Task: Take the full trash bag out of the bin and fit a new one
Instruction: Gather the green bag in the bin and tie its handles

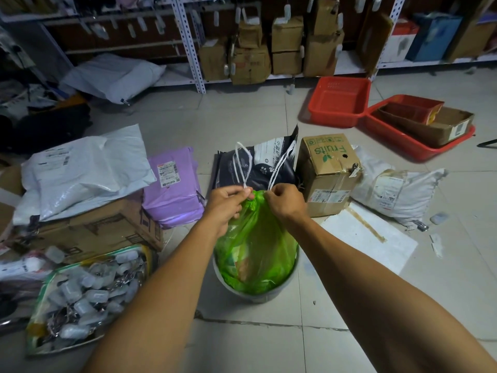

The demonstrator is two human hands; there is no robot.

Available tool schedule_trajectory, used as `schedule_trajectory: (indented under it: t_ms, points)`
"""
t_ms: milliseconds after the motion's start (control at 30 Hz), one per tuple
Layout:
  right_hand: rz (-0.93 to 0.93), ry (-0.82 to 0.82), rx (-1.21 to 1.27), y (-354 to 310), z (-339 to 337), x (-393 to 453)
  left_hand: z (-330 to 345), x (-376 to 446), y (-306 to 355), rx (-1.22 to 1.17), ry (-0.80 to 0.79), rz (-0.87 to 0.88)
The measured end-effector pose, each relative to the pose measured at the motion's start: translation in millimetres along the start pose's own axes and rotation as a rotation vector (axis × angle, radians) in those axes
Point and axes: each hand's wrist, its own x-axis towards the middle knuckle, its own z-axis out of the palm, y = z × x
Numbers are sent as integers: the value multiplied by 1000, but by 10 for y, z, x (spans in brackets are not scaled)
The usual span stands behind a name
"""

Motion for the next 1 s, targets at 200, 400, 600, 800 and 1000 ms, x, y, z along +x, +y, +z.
schedule_trajectory:
  t_ms: [200, 400, 600, 800, 1000]
  points:
    - [-206, -41, 51, -49, -42, -89, 110, 78, 88, 241, 87, -30]
    - [-451, -27, -62, -39, -70, -128, 180, 106, 173, 620, 41, 69]
    - [-389, -38, 15, -4, -76, -50, 102, 40, 139, 454, -95, 19]
    - [-234, -29, 124, -42, -70, -120, -17, -48, 98, 336, -52, 94]
    - [-199, -42, 223, -110, -59, -139, -37, -114, 118, 369, -87, 215]
